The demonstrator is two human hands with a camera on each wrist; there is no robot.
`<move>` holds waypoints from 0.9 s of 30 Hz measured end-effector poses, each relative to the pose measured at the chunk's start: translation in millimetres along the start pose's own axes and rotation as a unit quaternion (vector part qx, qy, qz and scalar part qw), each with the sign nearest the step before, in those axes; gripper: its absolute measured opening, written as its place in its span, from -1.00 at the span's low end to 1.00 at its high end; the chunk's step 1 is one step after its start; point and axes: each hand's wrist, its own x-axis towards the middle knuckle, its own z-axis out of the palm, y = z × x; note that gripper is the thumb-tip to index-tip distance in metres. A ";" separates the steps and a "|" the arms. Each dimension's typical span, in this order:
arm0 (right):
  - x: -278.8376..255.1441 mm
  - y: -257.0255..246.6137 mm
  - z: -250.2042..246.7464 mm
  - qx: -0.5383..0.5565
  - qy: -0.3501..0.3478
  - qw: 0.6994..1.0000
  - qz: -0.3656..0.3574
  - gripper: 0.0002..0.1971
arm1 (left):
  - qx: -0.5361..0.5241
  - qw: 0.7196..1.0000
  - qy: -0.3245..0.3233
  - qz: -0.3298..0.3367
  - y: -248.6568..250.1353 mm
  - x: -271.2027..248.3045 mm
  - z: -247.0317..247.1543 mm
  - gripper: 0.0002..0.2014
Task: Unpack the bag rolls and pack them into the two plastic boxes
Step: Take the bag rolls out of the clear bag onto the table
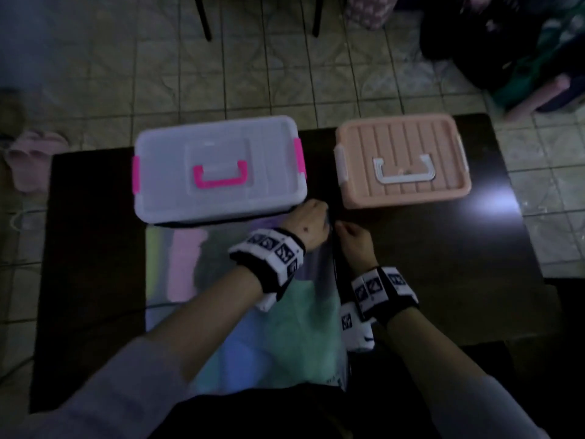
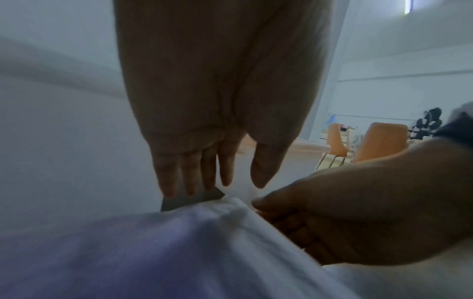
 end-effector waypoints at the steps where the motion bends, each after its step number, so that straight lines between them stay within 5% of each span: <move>1: 5.7 -4.8 3.6 0.014 0.001 1.000 -0.002 -0.72 | 0.009 1.000 -0.004 -0.004 -4.2 7.3 1.6 -0.67; 12: 36.4 1.6 15.9 -0.054 -0.030 0.993 -0.096 -0.68 | 0.089 0.993 -0.075 0.016 -22.0 34.1 13.2 -0.68; 27: 34.4 0.4 4.5 0.140 -0.066 0.985 -0.073 -0.87 | 0.056 0.997 0.031 -0.038 -13.4 58.0 17.7 -0.66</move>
